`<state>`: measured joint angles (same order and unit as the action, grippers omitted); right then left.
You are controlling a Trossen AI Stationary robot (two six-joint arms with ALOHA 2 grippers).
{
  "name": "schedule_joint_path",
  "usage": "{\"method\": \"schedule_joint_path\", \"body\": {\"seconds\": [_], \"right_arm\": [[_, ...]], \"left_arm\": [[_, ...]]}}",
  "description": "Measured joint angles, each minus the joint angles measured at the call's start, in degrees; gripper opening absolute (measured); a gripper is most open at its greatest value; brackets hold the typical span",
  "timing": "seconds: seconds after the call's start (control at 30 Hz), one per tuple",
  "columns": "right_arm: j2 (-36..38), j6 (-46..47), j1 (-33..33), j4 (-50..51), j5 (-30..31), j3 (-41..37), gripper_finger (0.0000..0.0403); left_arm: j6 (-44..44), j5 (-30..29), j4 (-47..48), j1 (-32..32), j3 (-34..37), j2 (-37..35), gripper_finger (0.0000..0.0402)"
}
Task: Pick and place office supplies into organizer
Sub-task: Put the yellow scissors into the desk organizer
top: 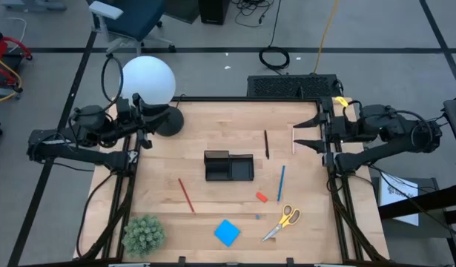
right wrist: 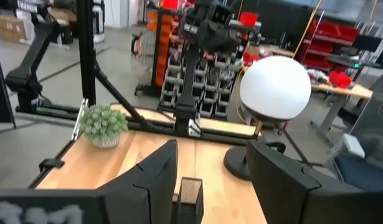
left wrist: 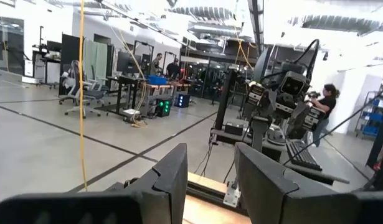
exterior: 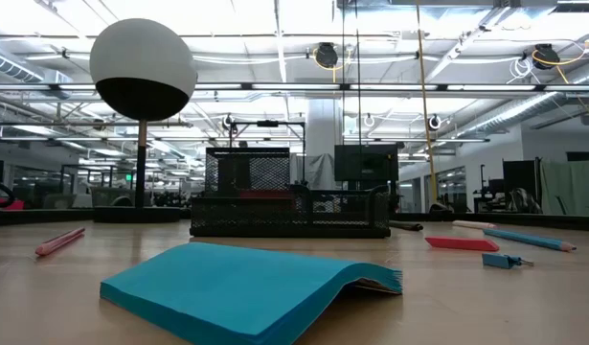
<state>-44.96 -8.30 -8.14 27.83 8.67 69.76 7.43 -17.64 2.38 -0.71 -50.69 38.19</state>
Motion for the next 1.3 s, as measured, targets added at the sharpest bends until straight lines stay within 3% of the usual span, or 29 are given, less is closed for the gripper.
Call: {"method": "schedule_joint_path", "body": {"seconds": [0.2, 0.57, 0.93, 1.0, 1.1, 1.17, 1.3], "right_arm": [[-3.89, 0.07, 0.0, 7.3, 0.0, 4.21, 0.0181], [-9.83, 1.43, 0.0, 17.81, 0.02, 9.83, 0.0181], [-12.42, 1.64, 0.0, 22.29, 0.01, 10.44, 0.0181], [-12.86, 1.64, 0.0, 22.62, 0.02, 10.44, 0.0181], [-13.25, 1.74, 0.0, 22.9, 0.02, 10.44, 0.0181], [-13.43, 2.45, 0.0, 23.03, 0.02, 10.44, 0.0181], [-13.5, 3.42, 0.0, 24.58, 0.02, 10.44, 0.0181]], "left_arm": [[-0.41, 3.09, 1.35, 0.0, -3.78, 2.92, 0.0129], [-1.17, 2.74, 0.05, 0.04, -4.09, 6.22, 0.0129], [-0.87, 2.44, 0.03, 0.04, -4.09, 7.99, 0.0129], [6.73, 0.67, -2.89, 0.09, -4.05, 8.47, 0.0129], [29.56, -8.12, -12.06, 0.05, -4.05, 9.61, 0.0129], [39.52, -12.76, -16.33, 0.0, -4.07, 10.0, 0.0129], [46.57, -14.74, -18.76, 0.06, -4.05, 10.19, 0.0129]]}}
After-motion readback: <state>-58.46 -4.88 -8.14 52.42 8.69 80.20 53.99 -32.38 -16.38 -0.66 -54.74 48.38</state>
